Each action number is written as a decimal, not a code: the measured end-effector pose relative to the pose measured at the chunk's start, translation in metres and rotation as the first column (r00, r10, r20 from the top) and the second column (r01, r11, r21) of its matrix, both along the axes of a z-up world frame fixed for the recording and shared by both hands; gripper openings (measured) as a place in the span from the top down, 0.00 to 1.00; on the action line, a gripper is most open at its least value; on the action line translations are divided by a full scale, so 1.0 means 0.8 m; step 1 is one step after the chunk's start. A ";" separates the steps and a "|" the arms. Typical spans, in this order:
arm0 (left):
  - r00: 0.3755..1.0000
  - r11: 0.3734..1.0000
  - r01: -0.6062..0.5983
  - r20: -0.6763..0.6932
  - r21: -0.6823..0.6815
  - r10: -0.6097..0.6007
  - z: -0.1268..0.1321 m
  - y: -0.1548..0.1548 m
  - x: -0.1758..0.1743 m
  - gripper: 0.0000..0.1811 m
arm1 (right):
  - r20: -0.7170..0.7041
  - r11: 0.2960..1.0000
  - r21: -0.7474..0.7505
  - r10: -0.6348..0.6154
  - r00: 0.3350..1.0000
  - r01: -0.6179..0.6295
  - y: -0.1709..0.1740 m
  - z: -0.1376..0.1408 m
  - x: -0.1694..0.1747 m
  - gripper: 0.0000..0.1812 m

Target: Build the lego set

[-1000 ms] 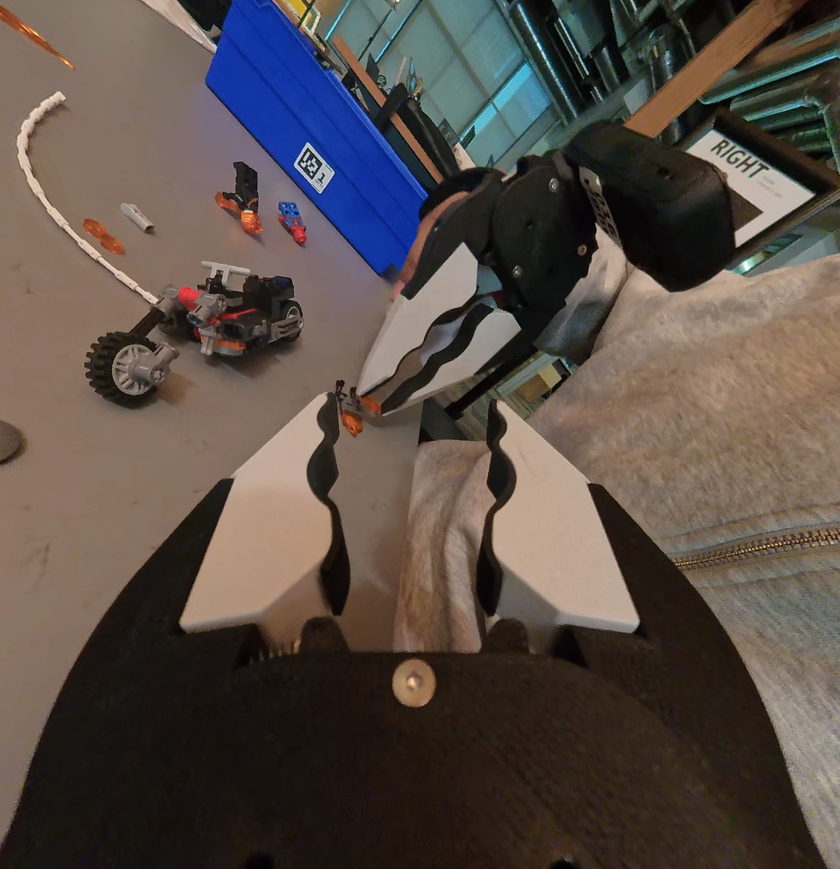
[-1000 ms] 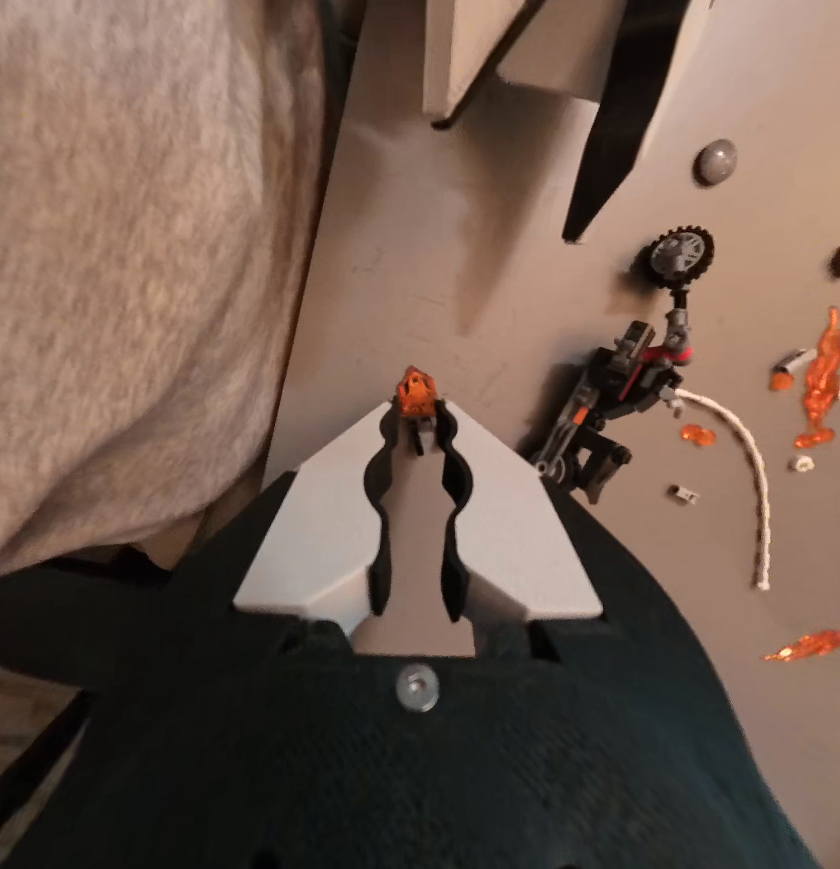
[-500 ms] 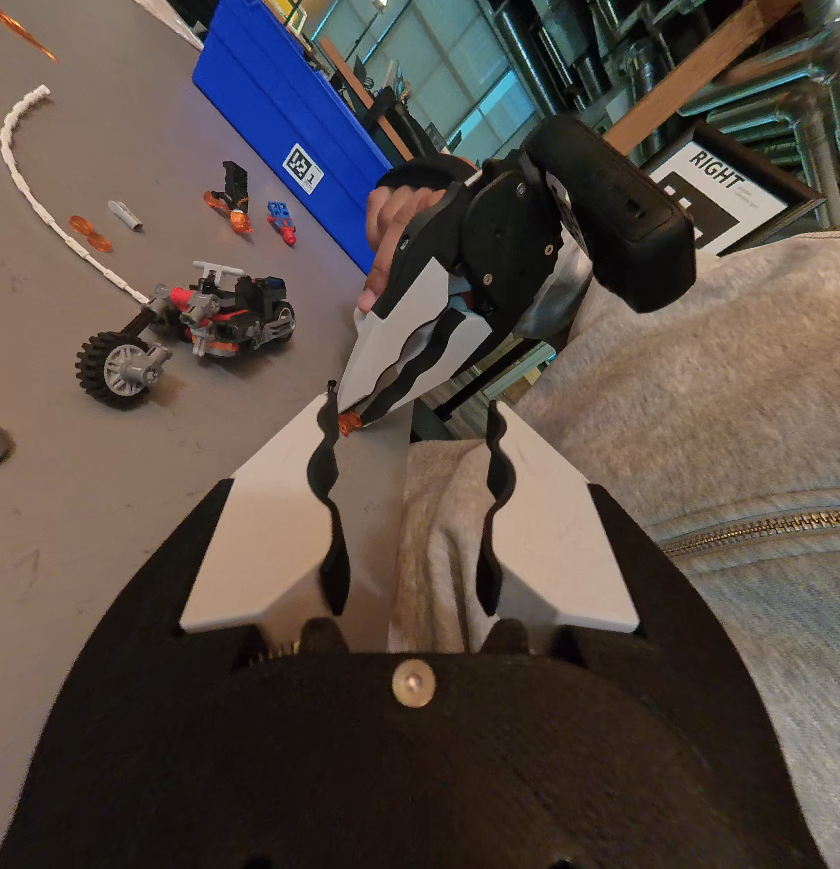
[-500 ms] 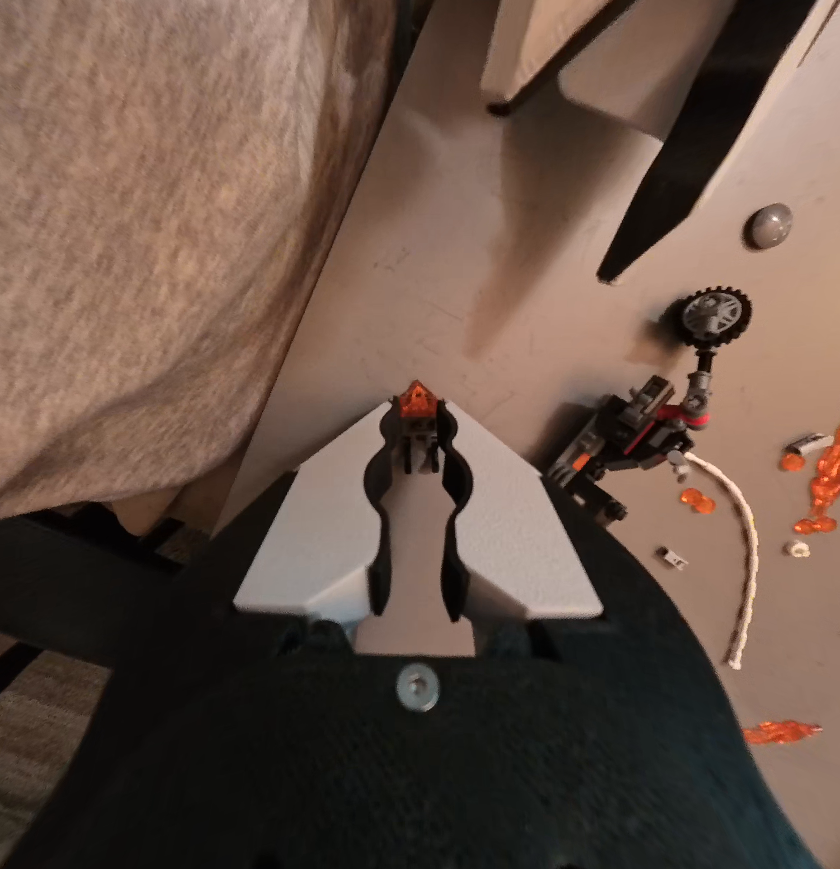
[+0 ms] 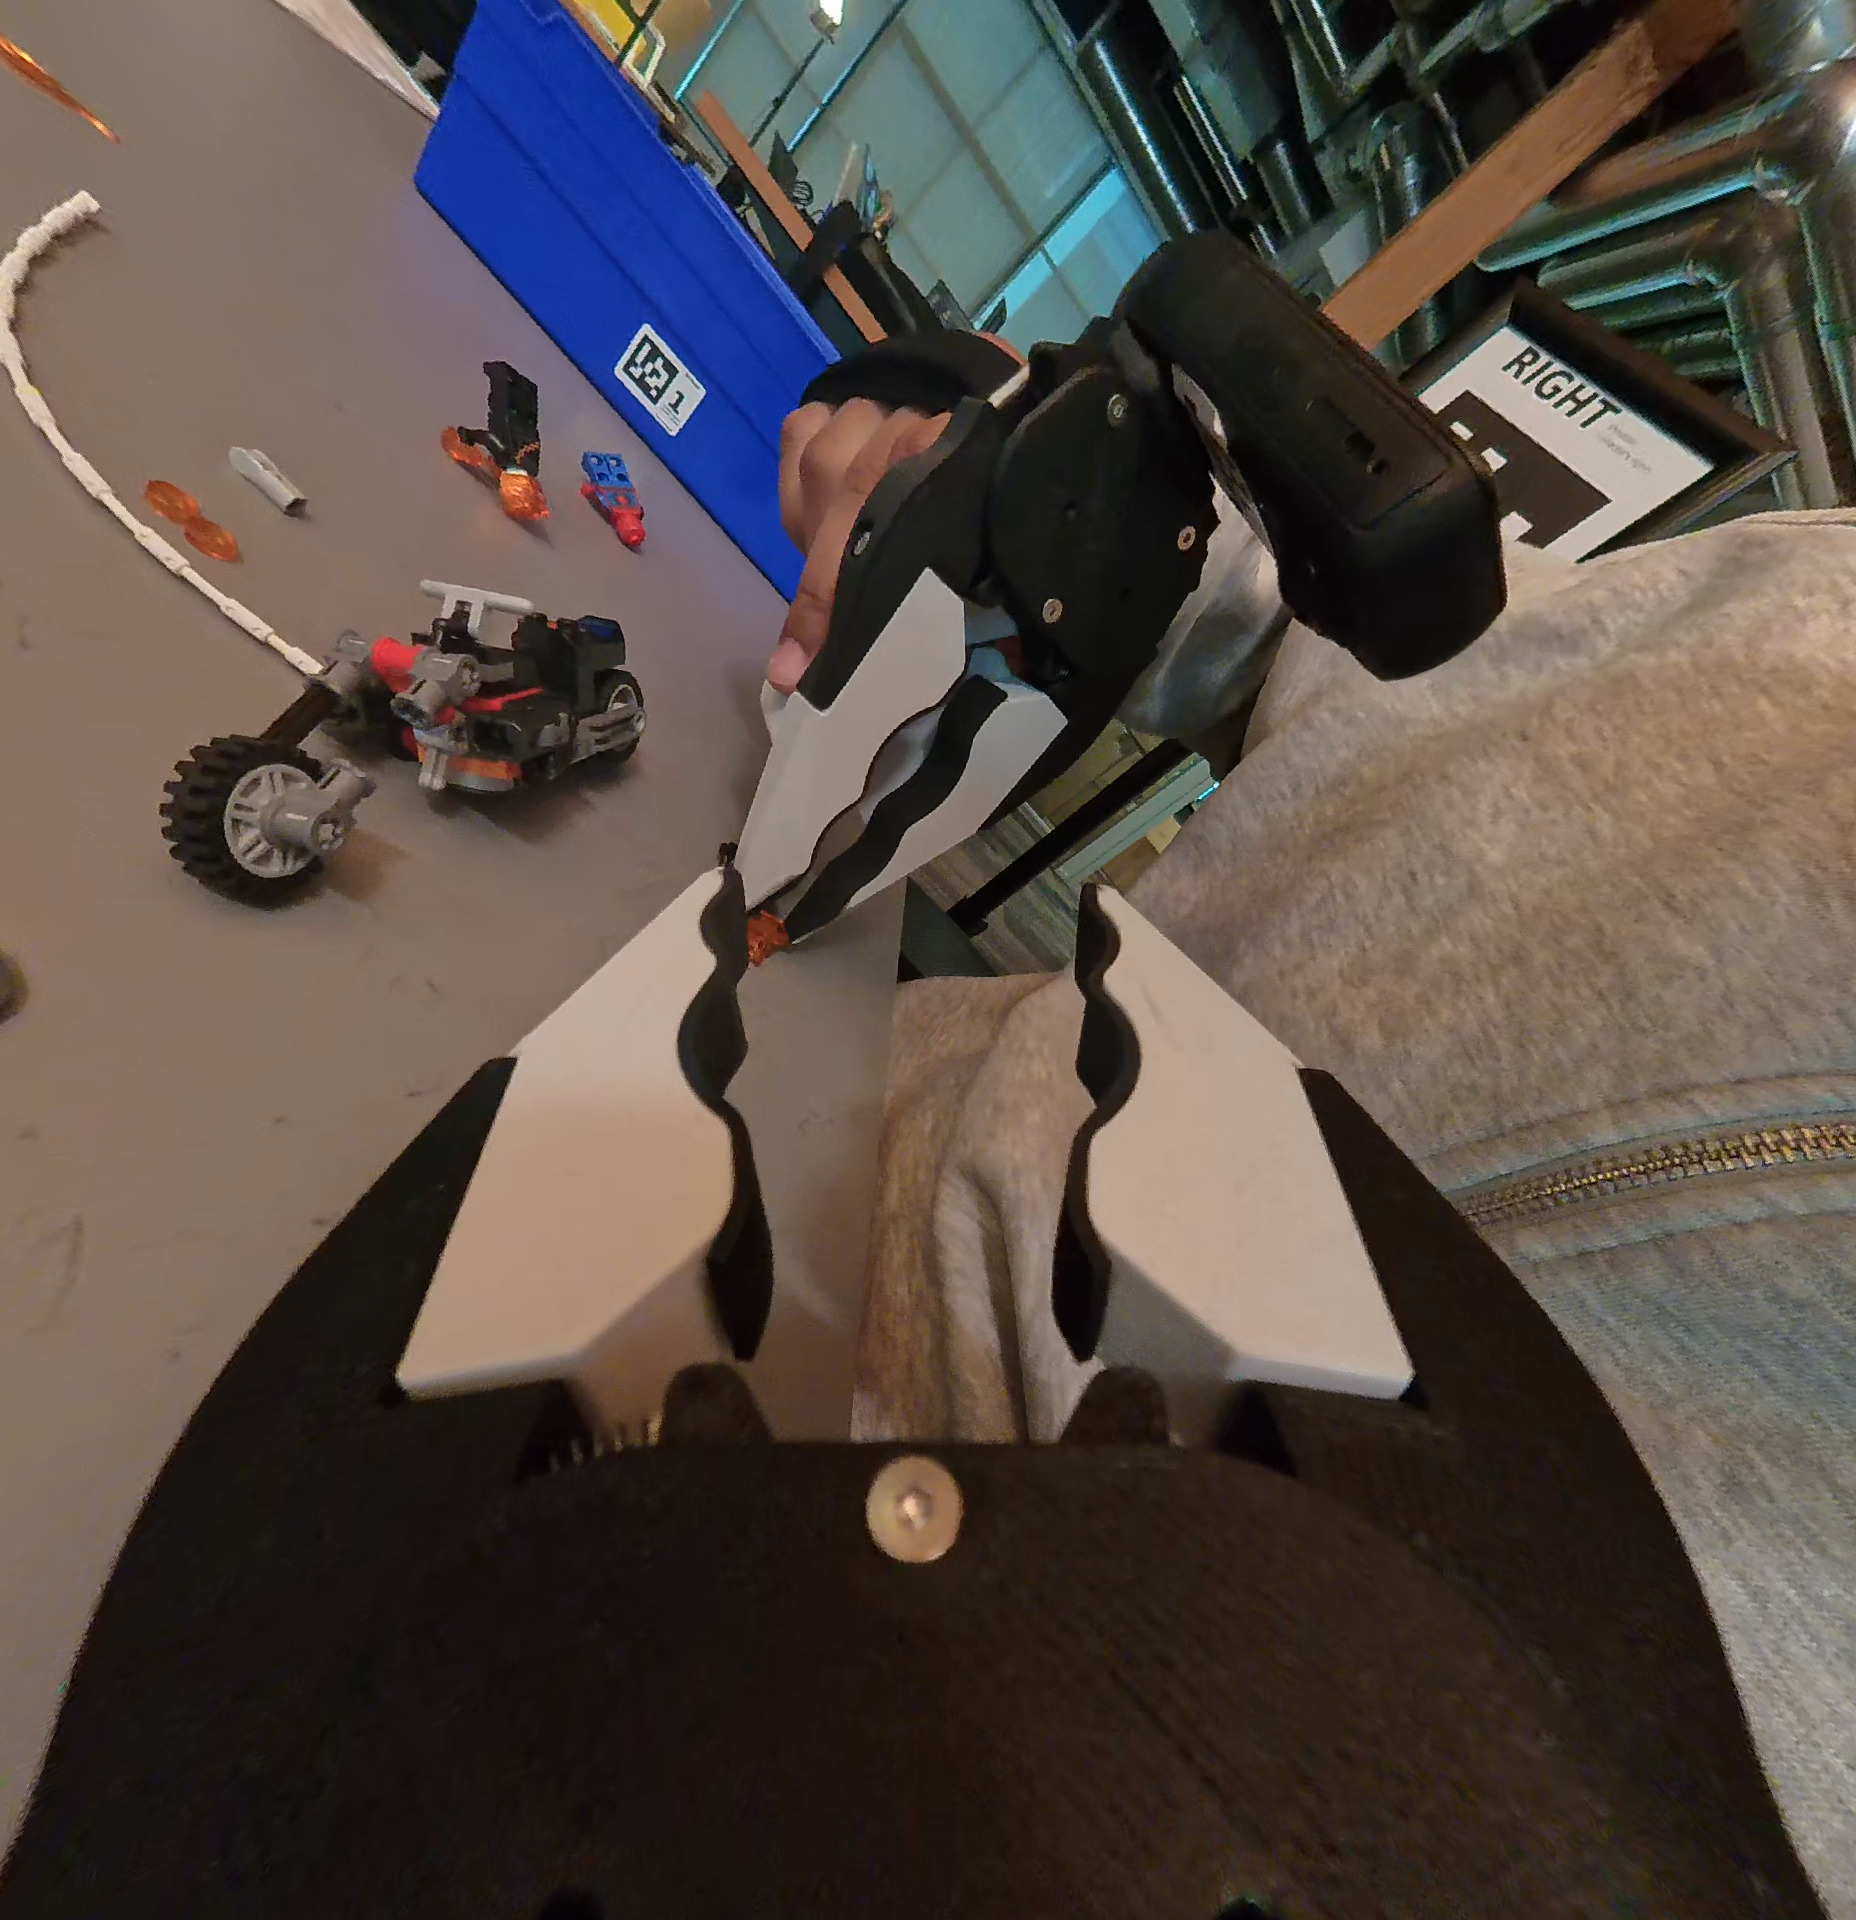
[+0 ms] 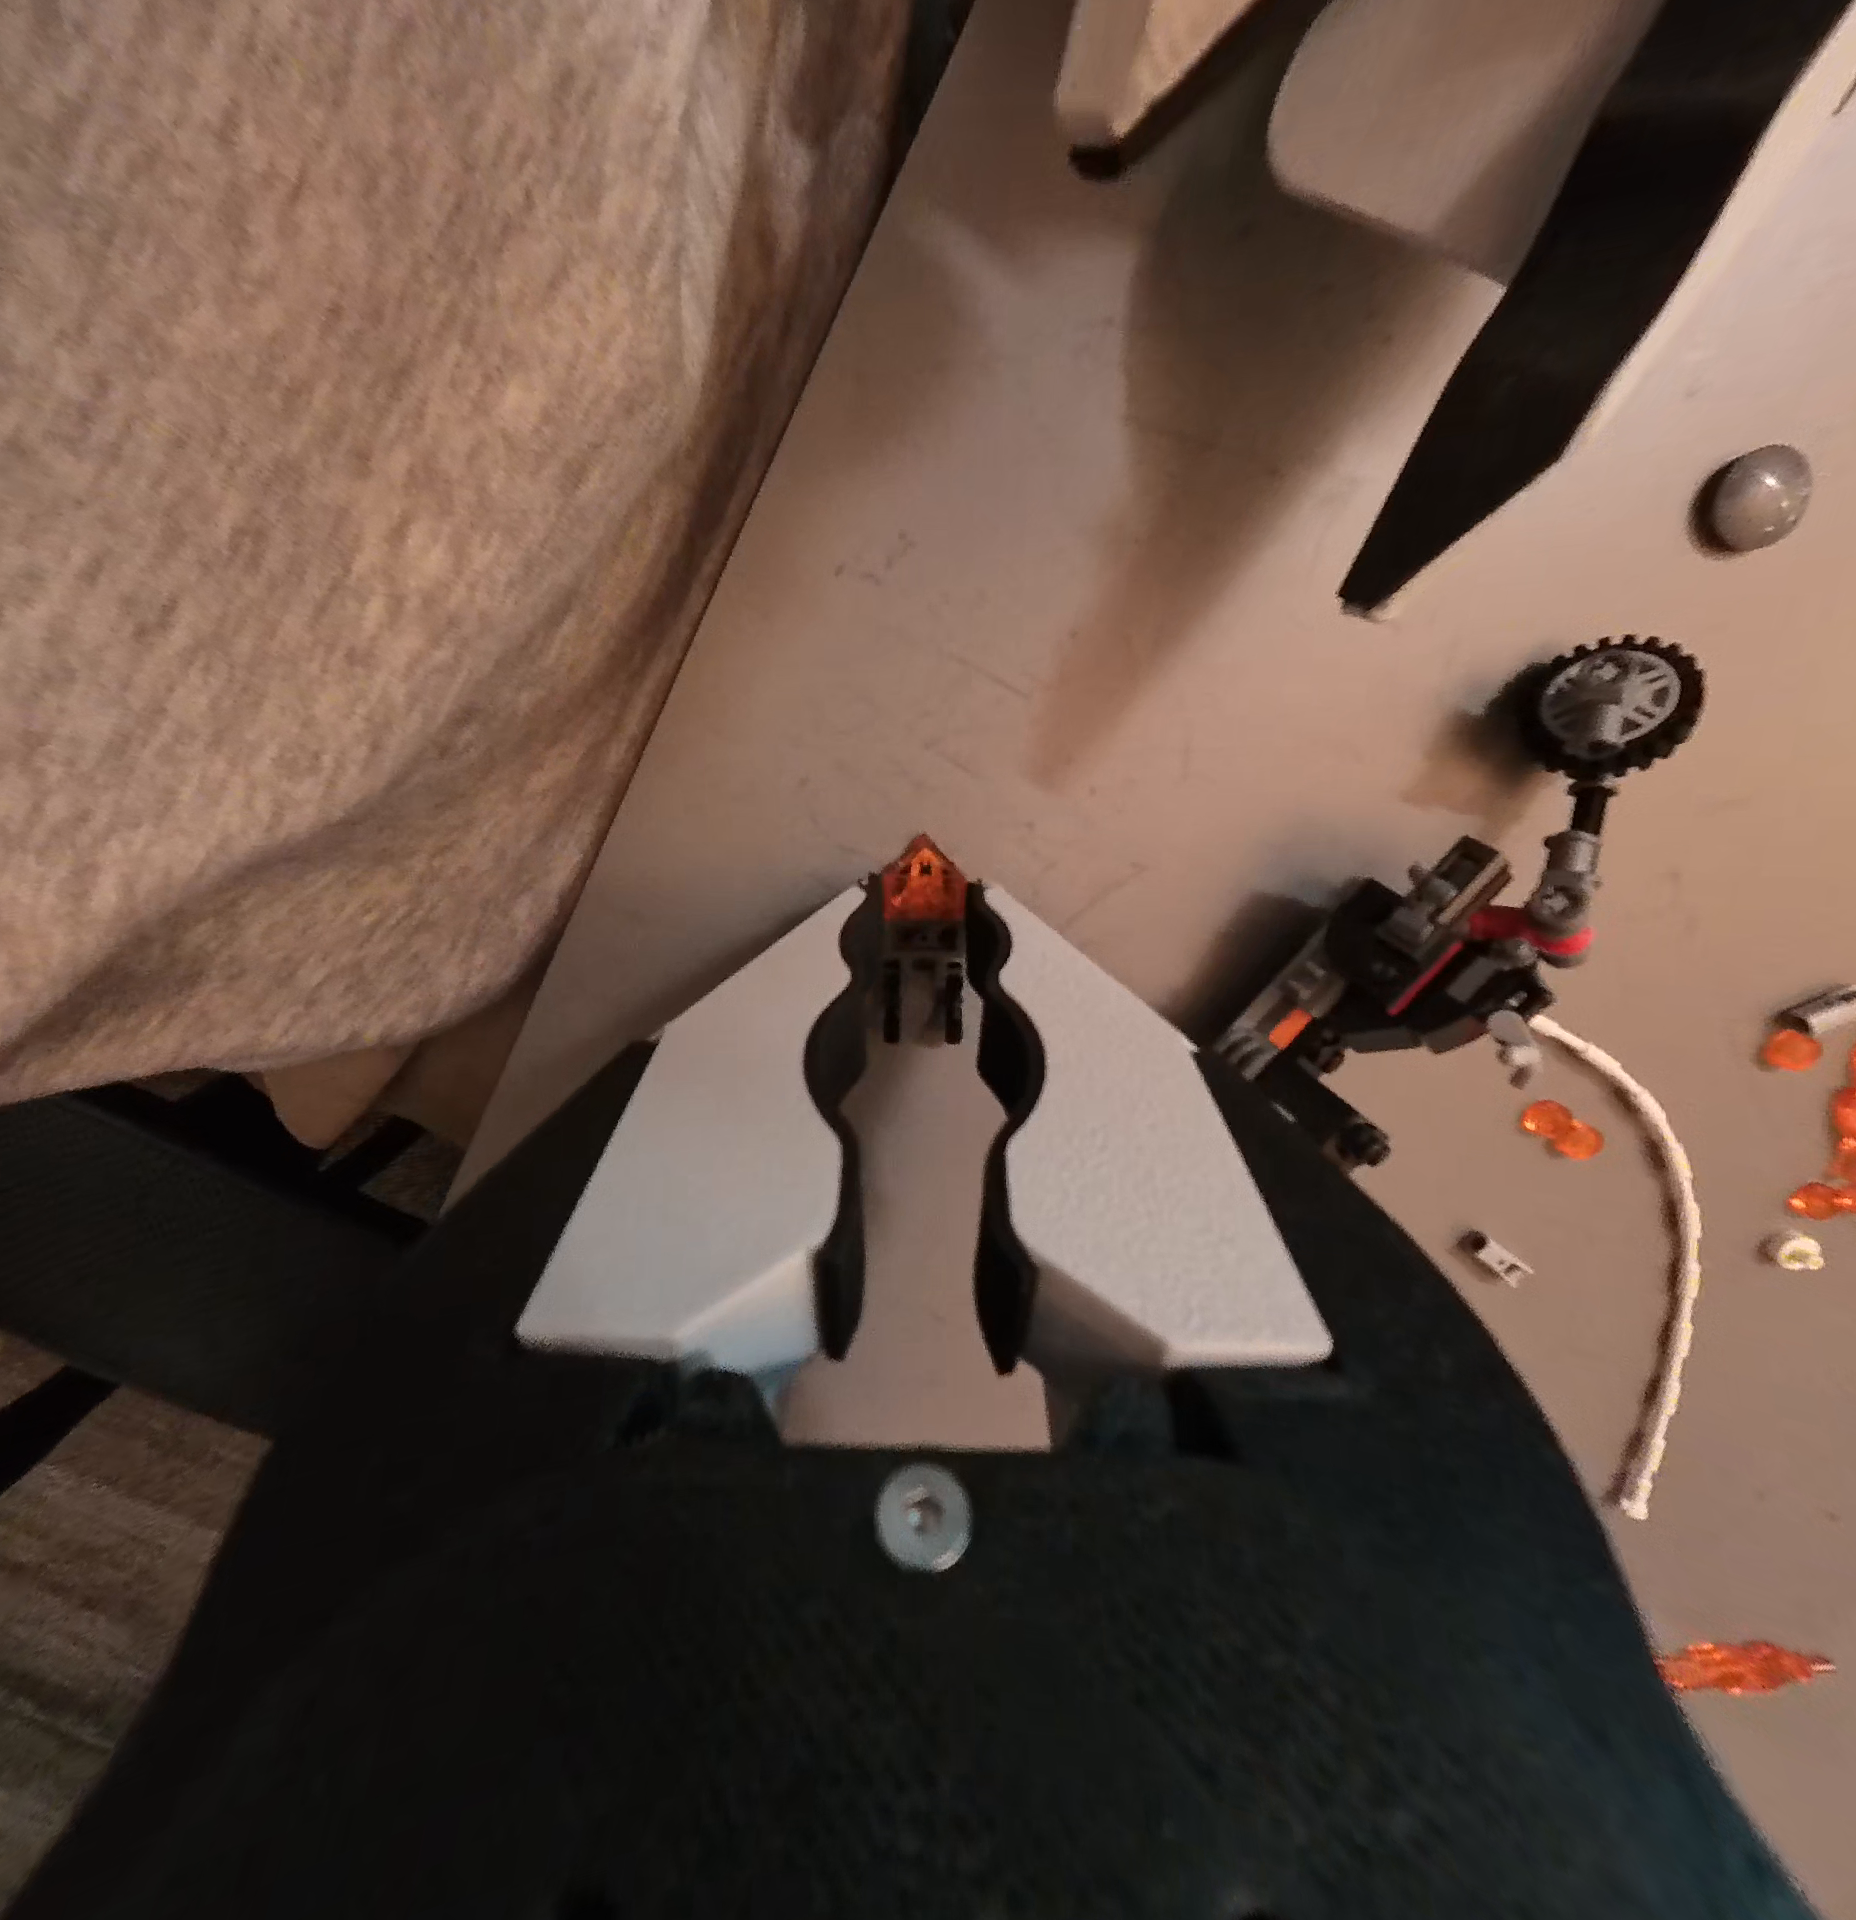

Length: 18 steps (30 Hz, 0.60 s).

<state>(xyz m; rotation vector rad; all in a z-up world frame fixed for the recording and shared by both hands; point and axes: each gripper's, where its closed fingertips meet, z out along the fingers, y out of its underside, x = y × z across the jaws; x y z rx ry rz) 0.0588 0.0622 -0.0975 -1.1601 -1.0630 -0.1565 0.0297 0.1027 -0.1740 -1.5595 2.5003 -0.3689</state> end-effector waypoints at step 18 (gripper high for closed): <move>1.000 1.000 0.000 -0.002 0.006 0.000 0.001 -0.001 0.000 0.66 | -0.008 1.000 0.030 0.001 1.000 -0.001 0.009 -0.001 0.000 0.93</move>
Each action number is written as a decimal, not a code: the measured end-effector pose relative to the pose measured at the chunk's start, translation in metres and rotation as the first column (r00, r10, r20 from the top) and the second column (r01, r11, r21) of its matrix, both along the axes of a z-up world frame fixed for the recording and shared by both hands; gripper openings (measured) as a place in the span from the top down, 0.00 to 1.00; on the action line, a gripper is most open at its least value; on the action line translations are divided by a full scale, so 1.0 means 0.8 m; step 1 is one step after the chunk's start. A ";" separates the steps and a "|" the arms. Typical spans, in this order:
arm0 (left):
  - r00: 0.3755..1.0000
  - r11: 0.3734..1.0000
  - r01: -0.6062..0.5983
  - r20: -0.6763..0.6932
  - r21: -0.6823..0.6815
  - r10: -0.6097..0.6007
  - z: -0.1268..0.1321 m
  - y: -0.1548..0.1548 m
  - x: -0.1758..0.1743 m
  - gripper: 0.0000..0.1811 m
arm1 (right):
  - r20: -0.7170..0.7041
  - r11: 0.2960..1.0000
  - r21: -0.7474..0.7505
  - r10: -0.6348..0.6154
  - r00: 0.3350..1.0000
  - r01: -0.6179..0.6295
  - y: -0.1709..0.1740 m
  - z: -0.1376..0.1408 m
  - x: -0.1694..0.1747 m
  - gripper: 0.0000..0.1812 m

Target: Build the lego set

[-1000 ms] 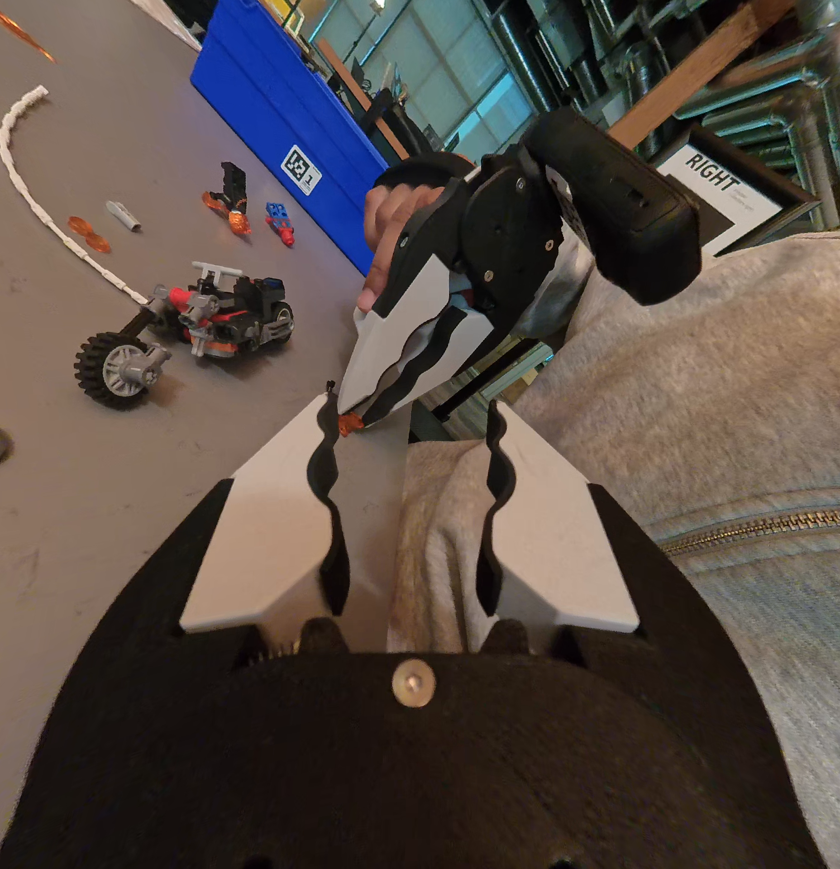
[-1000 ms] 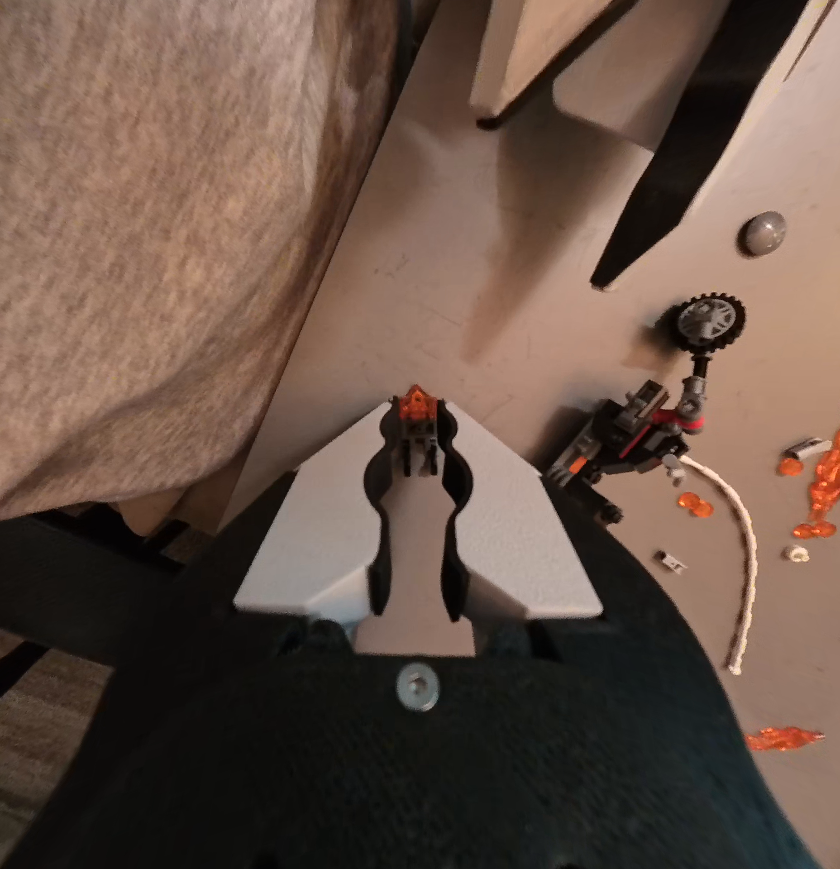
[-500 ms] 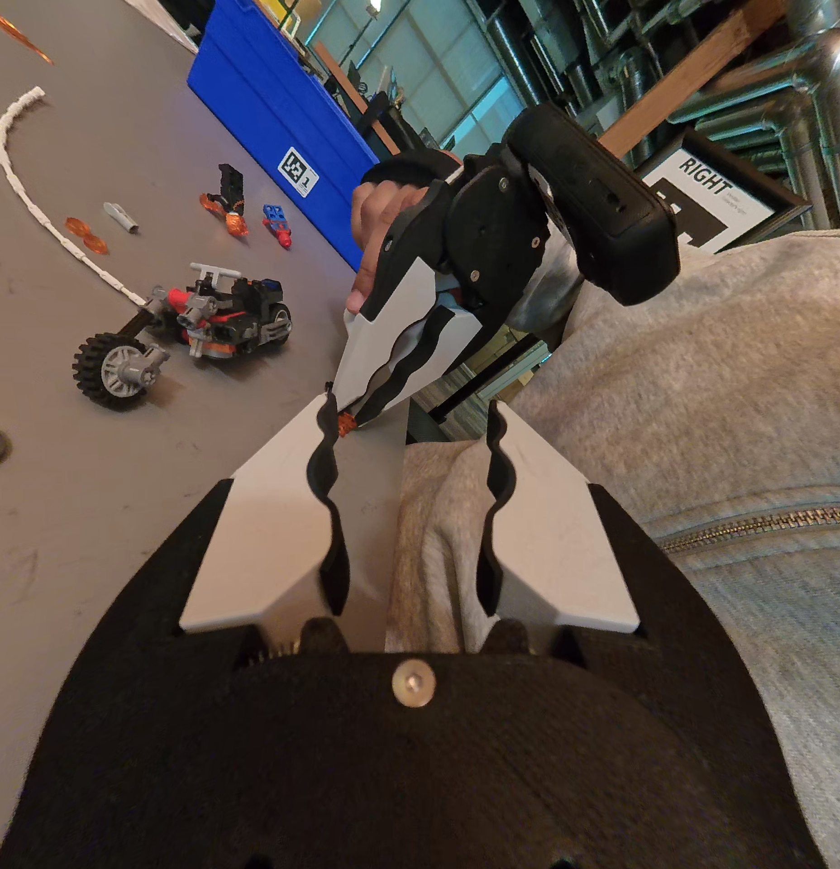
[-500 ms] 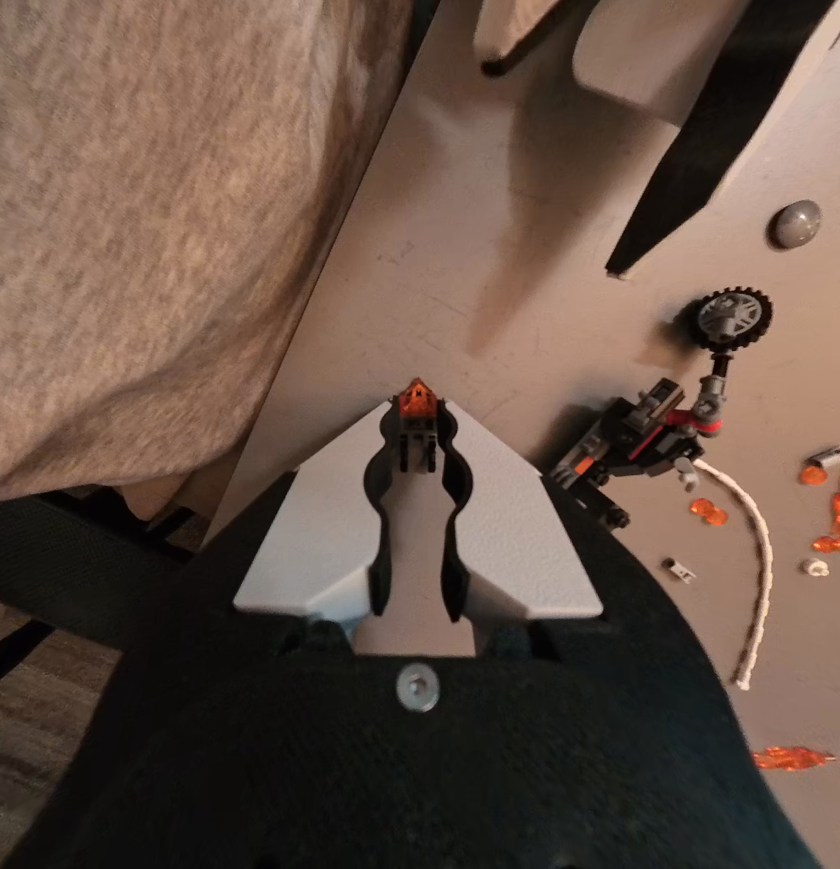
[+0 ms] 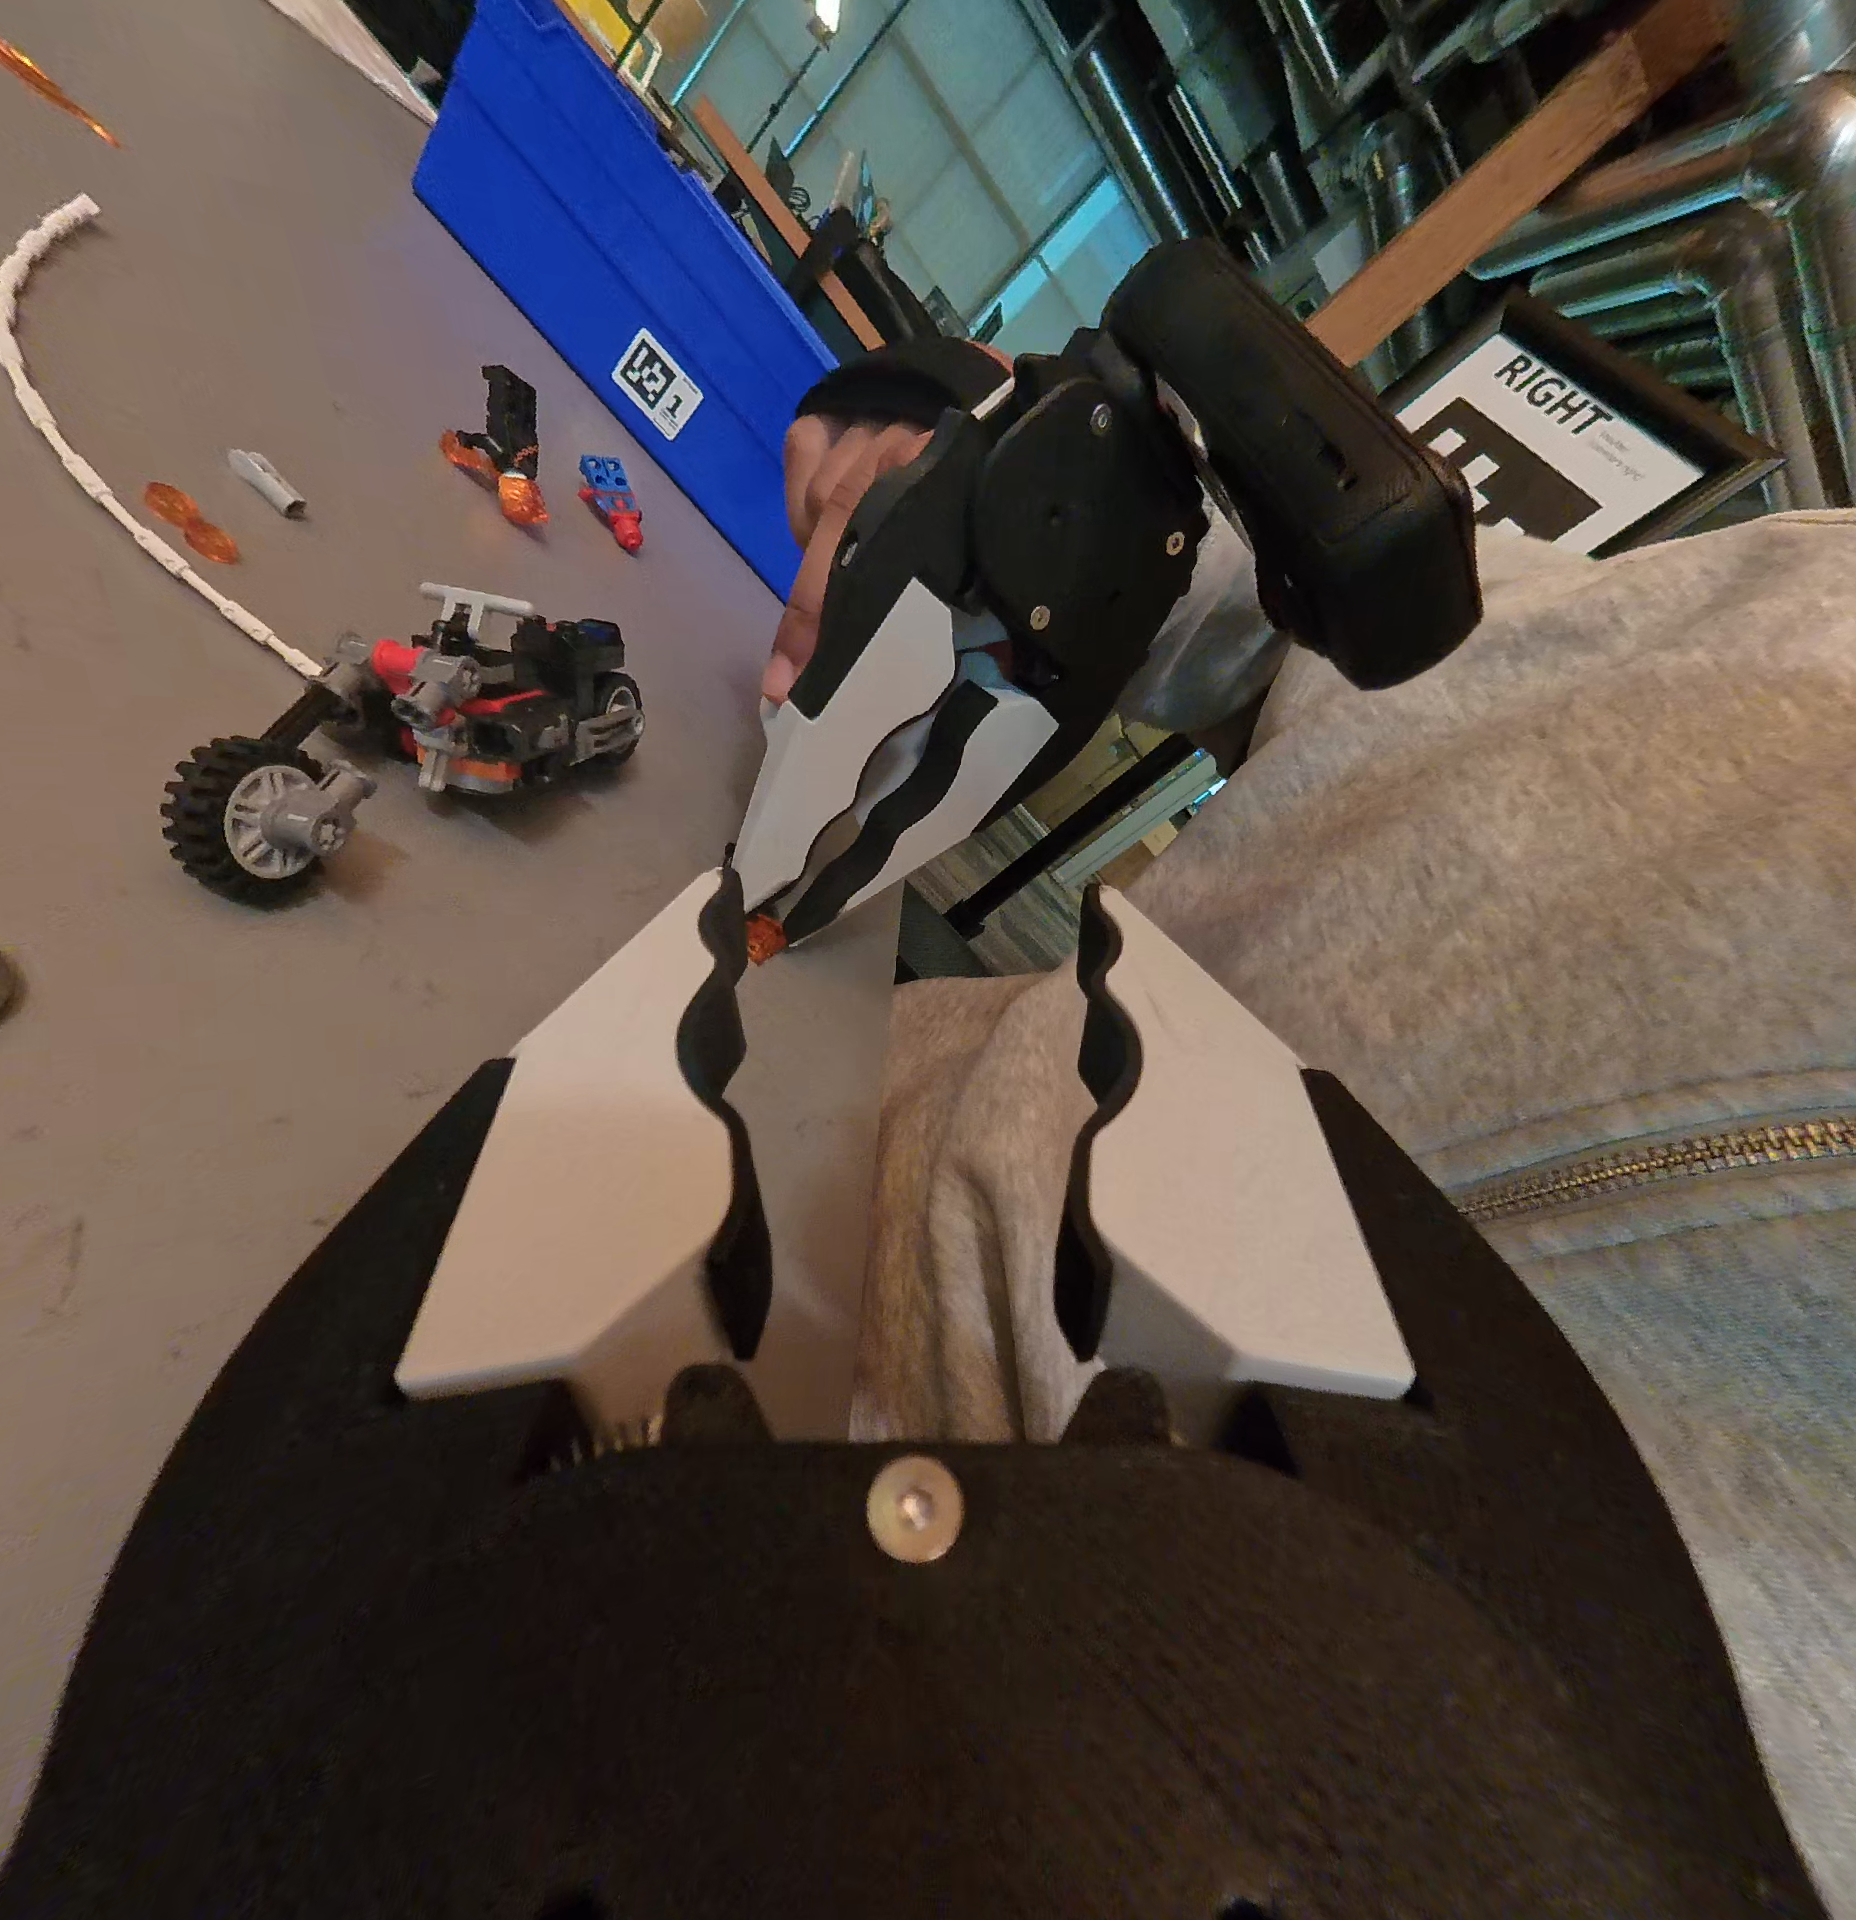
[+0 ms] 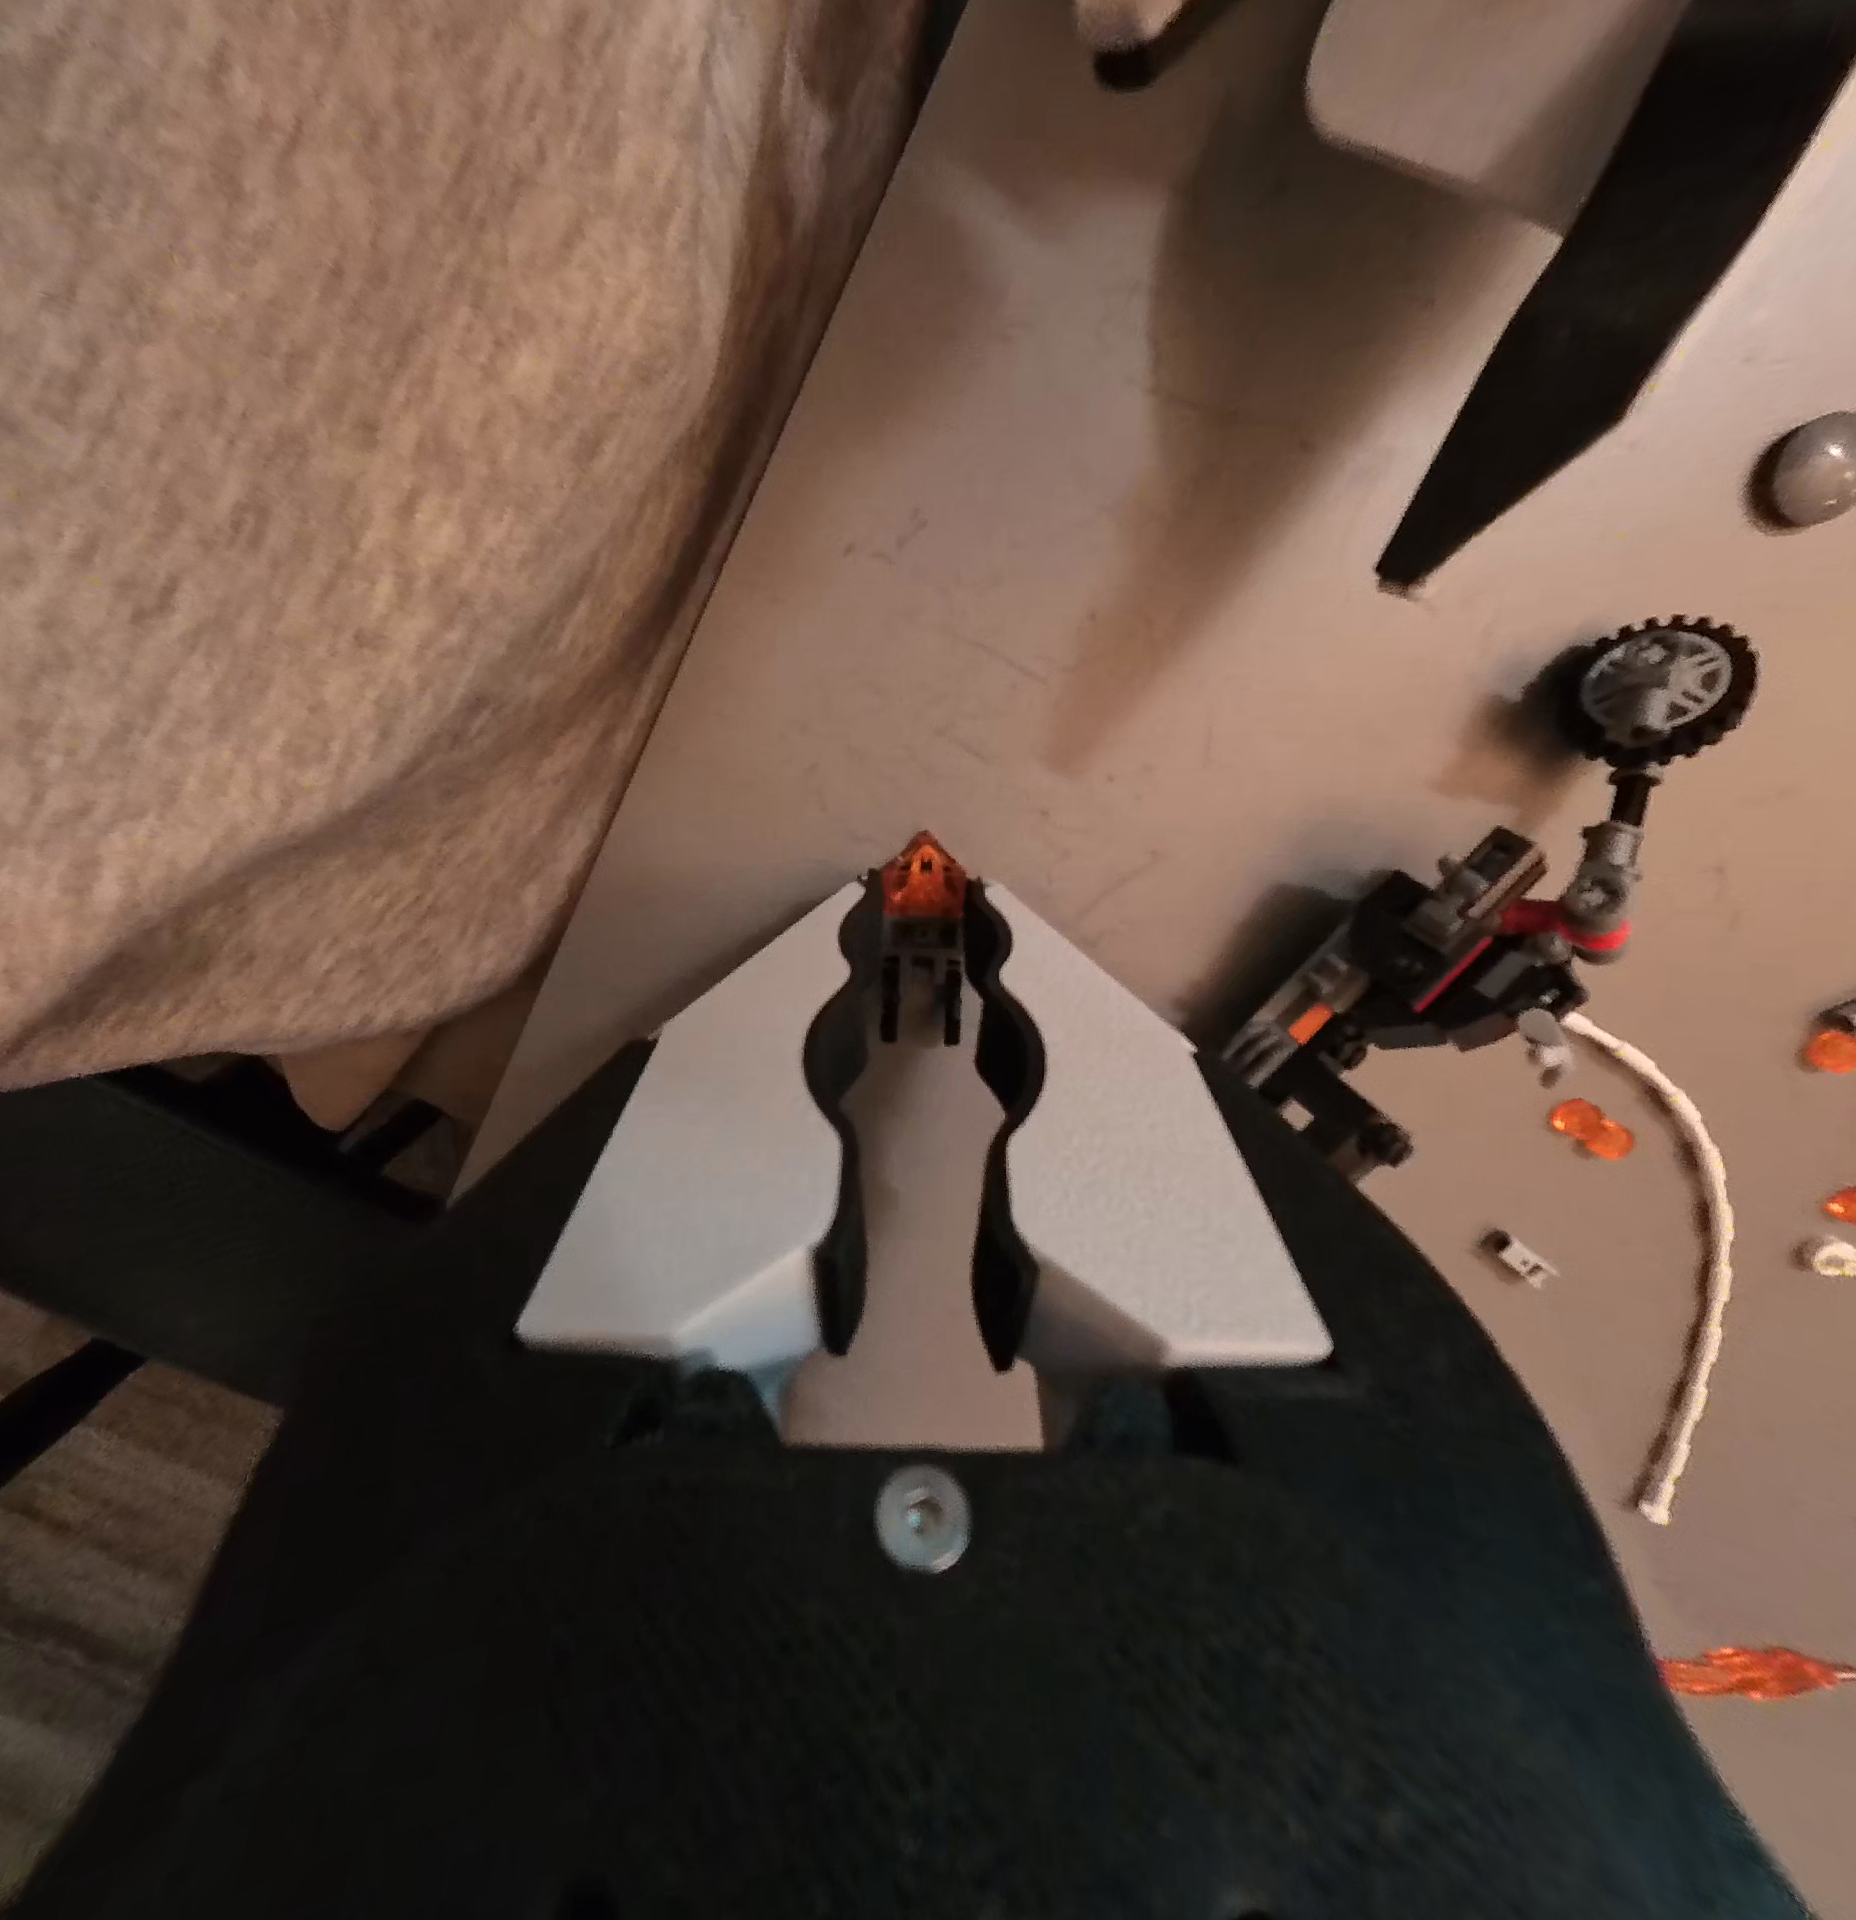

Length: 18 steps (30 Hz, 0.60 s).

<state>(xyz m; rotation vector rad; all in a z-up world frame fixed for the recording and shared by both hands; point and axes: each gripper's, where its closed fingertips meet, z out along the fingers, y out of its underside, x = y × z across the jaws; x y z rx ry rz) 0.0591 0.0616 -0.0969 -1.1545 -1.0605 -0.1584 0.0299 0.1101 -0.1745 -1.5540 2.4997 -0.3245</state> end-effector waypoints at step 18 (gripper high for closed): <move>1.000 1.000 -0.005 0.002 -0.023 0.005 -0.003 0.001 0.000 0.65 | 0.095 0.994 -0.084 -0.062 0.994 0.070 0.000 0.003 0.009 0.92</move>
